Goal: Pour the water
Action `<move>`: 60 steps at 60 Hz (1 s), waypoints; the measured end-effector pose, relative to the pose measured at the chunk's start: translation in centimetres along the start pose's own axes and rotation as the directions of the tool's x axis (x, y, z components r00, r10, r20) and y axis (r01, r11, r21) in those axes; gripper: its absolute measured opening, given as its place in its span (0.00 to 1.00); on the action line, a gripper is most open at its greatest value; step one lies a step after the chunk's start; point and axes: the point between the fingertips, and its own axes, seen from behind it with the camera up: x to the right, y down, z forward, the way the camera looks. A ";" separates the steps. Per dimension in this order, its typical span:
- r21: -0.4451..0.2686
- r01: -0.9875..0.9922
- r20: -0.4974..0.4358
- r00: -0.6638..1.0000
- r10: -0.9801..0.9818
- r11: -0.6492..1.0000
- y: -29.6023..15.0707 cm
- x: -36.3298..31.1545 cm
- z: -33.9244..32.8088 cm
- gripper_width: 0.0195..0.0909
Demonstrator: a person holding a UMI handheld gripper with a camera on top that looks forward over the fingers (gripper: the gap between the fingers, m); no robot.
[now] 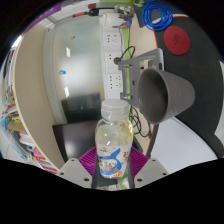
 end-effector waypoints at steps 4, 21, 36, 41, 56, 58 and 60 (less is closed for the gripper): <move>0.004 -0.044 0.010 0.999 0.044 0.999 -0.7 -0.5 -0.1 0.32; 0.036 0.055 -0.004 0.998 -0.055 0.998 -1.7 -2.1 -1.4 0.32; -0.021 0.771 -0.278 0.607 -0.744 0.637 -7.8 -5.6 -5.7 0.32; -0.079 0.904 -0.388 0.361 -0.848 0.421 -11.7 -6.1 -7.5 0.33; -0.194 0.973 -0.573 -0.009 -0.820 0.125 -21.7 -2.3 -10.9 0.35; -0.185 0.973 -0.574 0.007 -0.819 0.138 -22.3 -1.2 -10.8 0.35; -0.183 0.971 -0.571 0.020 -0.821 0.151 -22.9 0.0 -10.7 0.34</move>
